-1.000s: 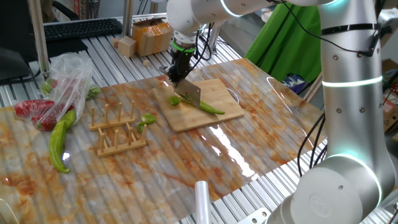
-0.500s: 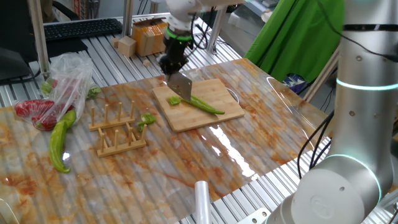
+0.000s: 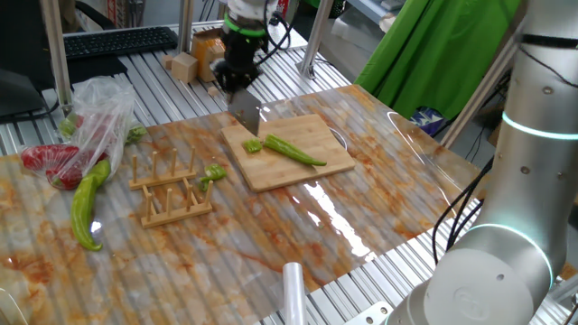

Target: Chop the chili peppers

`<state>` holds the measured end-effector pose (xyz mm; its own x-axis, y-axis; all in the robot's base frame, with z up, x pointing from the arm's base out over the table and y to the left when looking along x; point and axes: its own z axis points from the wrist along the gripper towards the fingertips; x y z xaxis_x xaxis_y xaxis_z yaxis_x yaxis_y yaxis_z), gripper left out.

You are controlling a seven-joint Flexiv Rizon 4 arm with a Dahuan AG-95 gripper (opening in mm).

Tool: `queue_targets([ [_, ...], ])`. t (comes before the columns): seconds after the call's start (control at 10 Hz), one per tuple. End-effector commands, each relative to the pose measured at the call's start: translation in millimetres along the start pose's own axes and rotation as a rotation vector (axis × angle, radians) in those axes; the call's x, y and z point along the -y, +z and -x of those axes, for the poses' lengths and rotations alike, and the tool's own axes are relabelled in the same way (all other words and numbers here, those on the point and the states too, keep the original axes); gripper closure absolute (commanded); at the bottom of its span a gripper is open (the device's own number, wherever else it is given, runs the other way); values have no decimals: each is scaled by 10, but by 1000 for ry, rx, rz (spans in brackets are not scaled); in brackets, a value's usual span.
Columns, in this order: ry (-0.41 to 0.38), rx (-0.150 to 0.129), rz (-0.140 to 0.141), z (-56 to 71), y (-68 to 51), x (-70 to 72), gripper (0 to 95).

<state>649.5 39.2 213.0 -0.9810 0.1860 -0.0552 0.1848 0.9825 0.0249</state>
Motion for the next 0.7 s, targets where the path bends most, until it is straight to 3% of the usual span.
queue_targets([
  [0.1,-13,20,-3,182,22,30,950],
  [0.4,-55,59,0,313,131,160,950],
  [0.7,-97,75,3,433,239,348,950],
])
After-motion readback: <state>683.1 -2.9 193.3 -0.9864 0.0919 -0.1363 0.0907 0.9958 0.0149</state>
